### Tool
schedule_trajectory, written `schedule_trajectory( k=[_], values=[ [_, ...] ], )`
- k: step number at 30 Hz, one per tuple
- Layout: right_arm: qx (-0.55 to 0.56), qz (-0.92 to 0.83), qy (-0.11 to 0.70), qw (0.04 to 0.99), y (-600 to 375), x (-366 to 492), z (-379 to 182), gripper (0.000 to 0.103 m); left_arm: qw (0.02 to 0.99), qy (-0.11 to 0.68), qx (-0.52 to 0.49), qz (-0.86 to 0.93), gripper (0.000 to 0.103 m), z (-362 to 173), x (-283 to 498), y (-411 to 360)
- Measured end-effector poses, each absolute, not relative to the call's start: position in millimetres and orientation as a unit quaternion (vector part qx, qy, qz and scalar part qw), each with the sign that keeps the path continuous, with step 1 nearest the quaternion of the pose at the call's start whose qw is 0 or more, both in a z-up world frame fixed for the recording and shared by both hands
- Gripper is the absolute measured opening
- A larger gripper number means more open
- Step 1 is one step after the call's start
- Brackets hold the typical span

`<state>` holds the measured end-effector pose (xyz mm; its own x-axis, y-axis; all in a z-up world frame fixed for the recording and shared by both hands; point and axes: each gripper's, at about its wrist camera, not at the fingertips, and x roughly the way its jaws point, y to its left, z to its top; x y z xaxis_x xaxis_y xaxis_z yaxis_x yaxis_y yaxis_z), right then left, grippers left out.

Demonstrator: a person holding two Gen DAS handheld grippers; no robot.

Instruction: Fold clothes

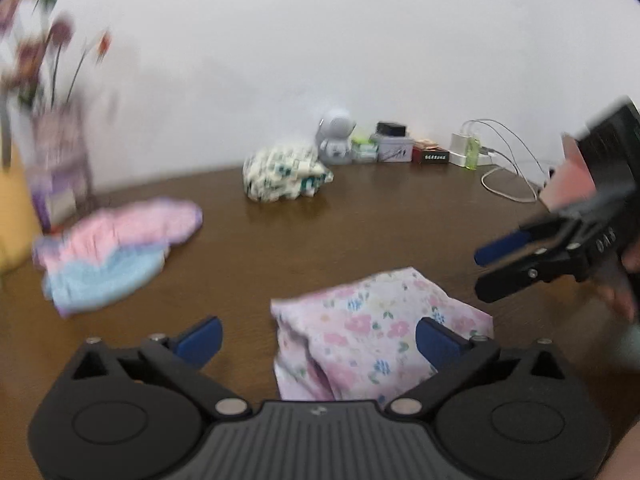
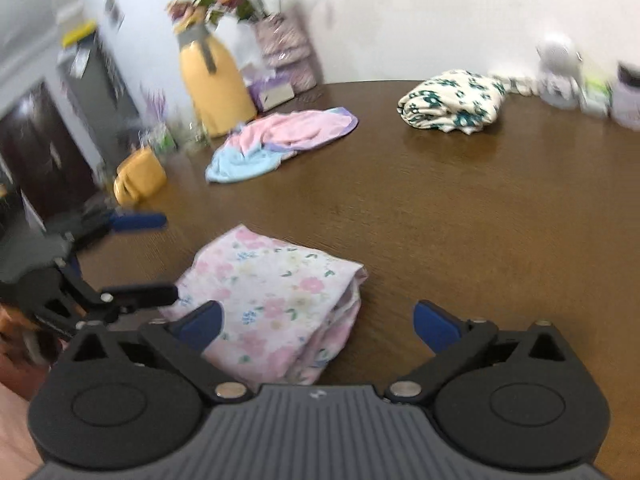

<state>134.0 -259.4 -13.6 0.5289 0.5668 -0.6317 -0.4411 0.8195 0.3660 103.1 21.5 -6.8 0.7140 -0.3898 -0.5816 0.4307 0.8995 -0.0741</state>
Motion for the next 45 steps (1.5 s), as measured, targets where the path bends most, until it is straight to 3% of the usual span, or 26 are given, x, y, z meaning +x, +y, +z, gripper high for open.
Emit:
schedule_trajectory(
  k=[10,12,15,16,21,23,24,29,32,36,45],
  values=[
    [0.171,0.244,0.415,0.860,-257,140,-41,0.103,0.902,0.372,-0.058,-0.213,0.103,-20,135,37],
    [0.170,0.245,0.417,0.859,-254,142,-43,0.102,0.894,0.393,-0.070,-0.204,0.095,-24,144,40],
    [0.178,0.242,0.424,0.854,-252,143,-48,0.088,0.874,0.430,-0.087,-0.210,0.084,-32,155,41],
    [0.182,0.241,0.426,0.853,-251,143,-49,0.077,0.870,0.436,-0.087,-0.214,0.082,-34,158,40],
    [0.194,0.241,0.429,0.848,-247,143,-54,0.069,0.864,0.449,-0.074,-0.215,0.080,-34,162,36],
    [0.207,0.243,0.430,0.845,-247,143,-58,0.045,0.862,0.453,-0.071,-0.217,0.076,-34,162,35],
    [0.217,0.245,0.431,0.841,-247,143,-60,0.041,0.861,0.455,-0.074,-0.217,0.074,-33,163,34],
    [0.250,0.249,0.430,0.831,-252,143,-68,0.036,0.861,0.447,-0.104,-0.217,0.067,-36,162,34],
    [0.254,0.249,0.430,0.830,-252,143,-69,0.033,0.857,0.446,-0.128,-0.224,0.046,-39,162,33],
    [0.274,0.249,0.431,0.823,-252,144,-75,0.023,0.851,0.444,-0.158,-0.234,0.031,-45,161,34],
    [0.253,0.247,0.415,0.838,-246,149,-61,0.011,0.863,0.410,-0.182,-0.234,0.015,-38,161,32]
  ],
)
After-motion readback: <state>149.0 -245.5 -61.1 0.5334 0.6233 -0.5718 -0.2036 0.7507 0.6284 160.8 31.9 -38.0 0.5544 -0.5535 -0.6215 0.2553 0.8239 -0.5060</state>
